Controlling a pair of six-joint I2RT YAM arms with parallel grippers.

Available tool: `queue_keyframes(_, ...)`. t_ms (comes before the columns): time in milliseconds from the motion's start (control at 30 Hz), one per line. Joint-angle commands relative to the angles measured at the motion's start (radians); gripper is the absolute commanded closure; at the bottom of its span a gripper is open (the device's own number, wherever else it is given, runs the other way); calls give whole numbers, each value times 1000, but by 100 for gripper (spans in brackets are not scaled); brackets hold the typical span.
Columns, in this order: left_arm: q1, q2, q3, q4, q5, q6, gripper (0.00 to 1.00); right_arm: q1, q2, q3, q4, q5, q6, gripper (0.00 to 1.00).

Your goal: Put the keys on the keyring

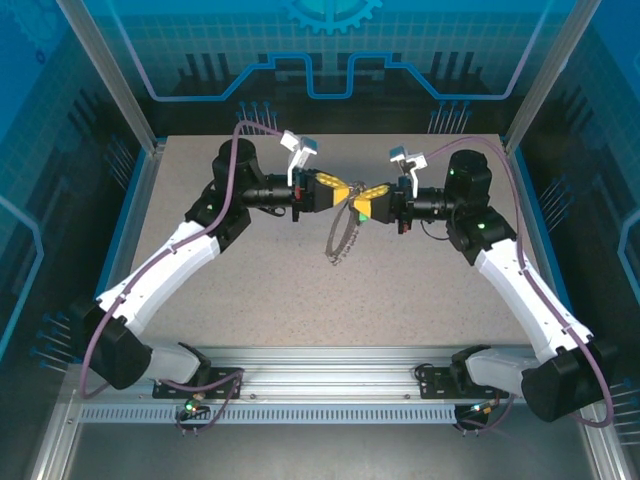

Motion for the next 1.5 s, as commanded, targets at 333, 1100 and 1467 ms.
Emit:
queue_keyframes(333,-36,-48,-98,227,-94,-86,100,84,46,-14,84,57,49,100)
queue_keyframes(1100,-39,-76,-179,446,-195,-210,100,-57,-232,-121,-64,114,22,62)
queue_keyframes(1467,-40,-67,-215,588,-201,-303,100,-55,-188,-47,140,195,181,61)
